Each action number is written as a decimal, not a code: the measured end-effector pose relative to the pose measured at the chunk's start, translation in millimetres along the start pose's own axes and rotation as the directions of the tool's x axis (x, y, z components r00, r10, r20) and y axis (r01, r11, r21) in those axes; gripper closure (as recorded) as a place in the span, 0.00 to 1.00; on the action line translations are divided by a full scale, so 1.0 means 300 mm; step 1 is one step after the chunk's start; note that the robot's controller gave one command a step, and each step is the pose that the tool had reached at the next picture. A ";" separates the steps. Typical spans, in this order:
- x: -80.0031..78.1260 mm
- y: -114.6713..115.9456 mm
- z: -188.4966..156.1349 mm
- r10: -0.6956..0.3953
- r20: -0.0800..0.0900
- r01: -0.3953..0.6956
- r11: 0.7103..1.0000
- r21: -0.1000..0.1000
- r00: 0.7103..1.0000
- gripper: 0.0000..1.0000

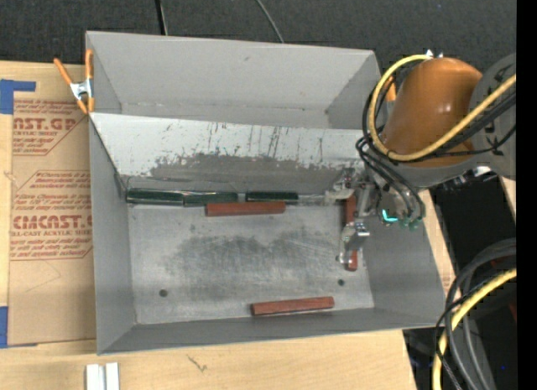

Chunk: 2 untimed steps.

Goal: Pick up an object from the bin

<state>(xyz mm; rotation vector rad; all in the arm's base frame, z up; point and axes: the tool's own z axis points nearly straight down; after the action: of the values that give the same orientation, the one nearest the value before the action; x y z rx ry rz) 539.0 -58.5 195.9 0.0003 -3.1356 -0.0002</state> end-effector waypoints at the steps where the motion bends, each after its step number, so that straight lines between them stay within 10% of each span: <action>1: -0.006 0.000 -0.013 -0.001 0.008 0.001 1.000 0.001 1.000 0.00; 2: 0.001 -0.141 0.061 0.009 0.011 -0.009 1.000 -0.001 1.000 0.00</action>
Offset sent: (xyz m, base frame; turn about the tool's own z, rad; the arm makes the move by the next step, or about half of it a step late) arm -0.0058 -0.0907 -0.0416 0.0311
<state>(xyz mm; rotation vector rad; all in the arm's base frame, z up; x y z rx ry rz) 538.7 -100.7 177.7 -0.0134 -3.1467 -0.0018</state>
